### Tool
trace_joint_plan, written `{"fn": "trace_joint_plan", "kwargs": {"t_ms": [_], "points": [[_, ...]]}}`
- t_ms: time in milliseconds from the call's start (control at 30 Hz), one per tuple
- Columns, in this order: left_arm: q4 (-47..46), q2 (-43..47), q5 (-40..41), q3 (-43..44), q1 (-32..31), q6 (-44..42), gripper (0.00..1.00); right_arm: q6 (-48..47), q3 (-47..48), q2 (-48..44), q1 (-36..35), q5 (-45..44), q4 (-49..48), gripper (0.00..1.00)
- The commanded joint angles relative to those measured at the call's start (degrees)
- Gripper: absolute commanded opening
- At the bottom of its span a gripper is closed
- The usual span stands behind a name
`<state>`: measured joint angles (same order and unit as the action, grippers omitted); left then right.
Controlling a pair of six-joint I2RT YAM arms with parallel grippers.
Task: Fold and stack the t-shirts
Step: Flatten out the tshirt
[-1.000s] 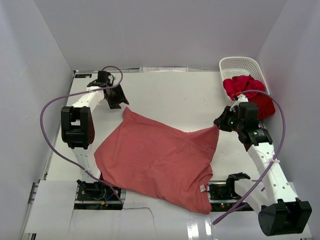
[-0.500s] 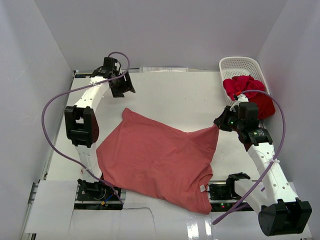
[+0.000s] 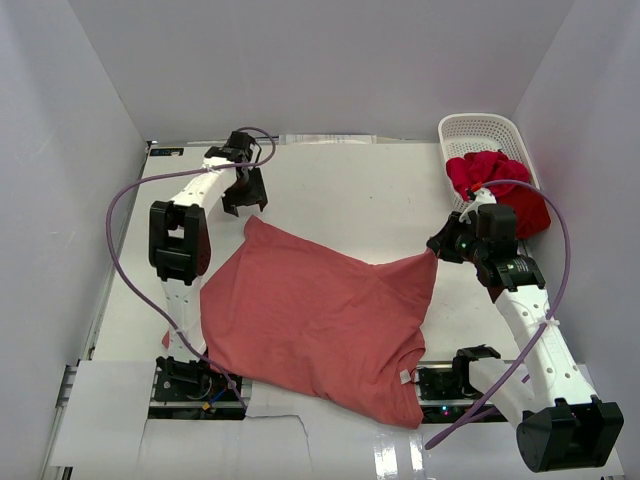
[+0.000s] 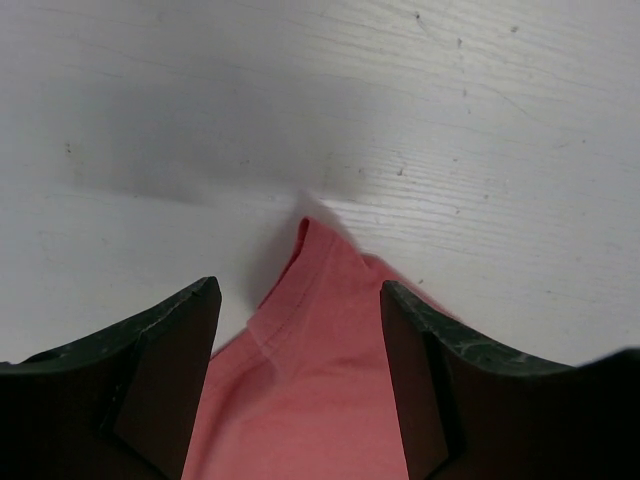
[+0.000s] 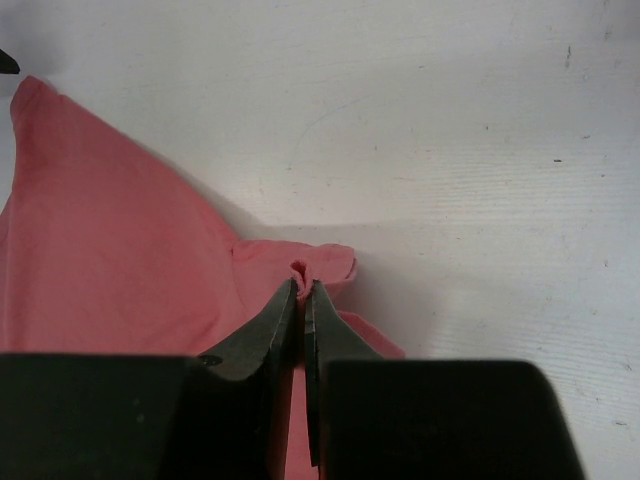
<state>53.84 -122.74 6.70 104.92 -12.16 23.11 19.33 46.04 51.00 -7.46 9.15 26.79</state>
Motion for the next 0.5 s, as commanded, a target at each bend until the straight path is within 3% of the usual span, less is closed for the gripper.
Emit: {"fn": "trace_joint_plan", "kwargs": {"t_ms": [0, 333, 467], "points": [[0.5, -0.9, 2.7, 1.1, 0.1, -0.6, 0.76, -0.1, 0.1, -0.4, 0.2, 0.3, -2.8, 0.08], [0.5, -3.2, 1.3, 0.8, -0.1, -0.8, 0.72, -0.1, -0.3, -0.8, 0.2, 0.2, -2.7, 0.08], [0.4, -3.5, 0.8, 1.1, -0.2, -1.1, 0.60, -0.1, -0.7, -0.9, 0.2, 0.2, -2.9, 0.08]]}}
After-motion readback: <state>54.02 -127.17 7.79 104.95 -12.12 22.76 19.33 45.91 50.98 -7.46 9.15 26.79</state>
